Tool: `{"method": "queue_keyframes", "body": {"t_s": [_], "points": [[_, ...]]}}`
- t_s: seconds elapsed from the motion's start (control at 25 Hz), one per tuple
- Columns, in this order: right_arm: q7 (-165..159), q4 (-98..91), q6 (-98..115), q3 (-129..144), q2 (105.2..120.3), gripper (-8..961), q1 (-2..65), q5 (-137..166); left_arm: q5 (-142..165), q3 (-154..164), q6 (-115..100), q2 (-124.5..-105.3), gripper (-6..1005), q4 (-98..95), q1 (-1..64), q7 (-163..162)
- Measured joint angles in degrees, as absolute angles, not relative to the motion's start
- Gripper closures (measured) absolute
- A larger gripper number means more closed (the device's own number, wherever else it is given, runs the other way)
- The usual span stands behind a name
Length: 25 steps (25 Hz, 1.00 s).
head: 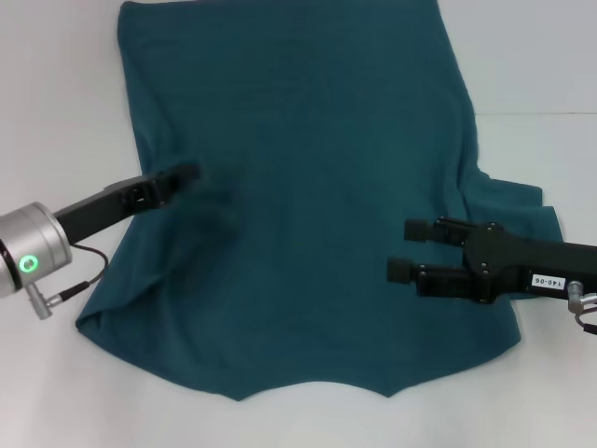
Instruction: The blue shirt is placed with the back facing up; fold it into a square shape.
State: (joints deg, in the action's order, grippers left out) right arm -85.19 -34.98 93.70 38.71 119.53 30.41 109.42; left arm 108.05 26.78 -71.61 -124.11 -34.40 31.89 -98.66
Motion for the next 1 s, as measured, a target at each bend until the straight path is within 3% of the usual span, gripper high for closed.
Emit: {"method": "queue_keyframes", "body": {"t_s": [0.12,0.56,0.76,1.0], "points": [[-85.14,-34.98,93.76,38.66,119.53,58,30.42,109.42,105.83,26.75,-71.41,-124.16,950,-33.36,31.73,-97.55],[-88.12,-35.01,93.67,37.45,119.09,61,30.32,109.23,104.49,26.41,-77.19,-123.99,550,-34.71,29.14,-92.7],[-93.54,-35.41,93.42,34.38,118.35,61,30.14,108.83,104.54,26.53,-84.5,-124.0,310,-35.21,27.18,-83.63],[-103.32,-35.57,90.63,33.4,117.23,63,29.82,108.8,106.63,28.12,-93.67,-124.02,205,-34.96,26.14,-73.0]]}}
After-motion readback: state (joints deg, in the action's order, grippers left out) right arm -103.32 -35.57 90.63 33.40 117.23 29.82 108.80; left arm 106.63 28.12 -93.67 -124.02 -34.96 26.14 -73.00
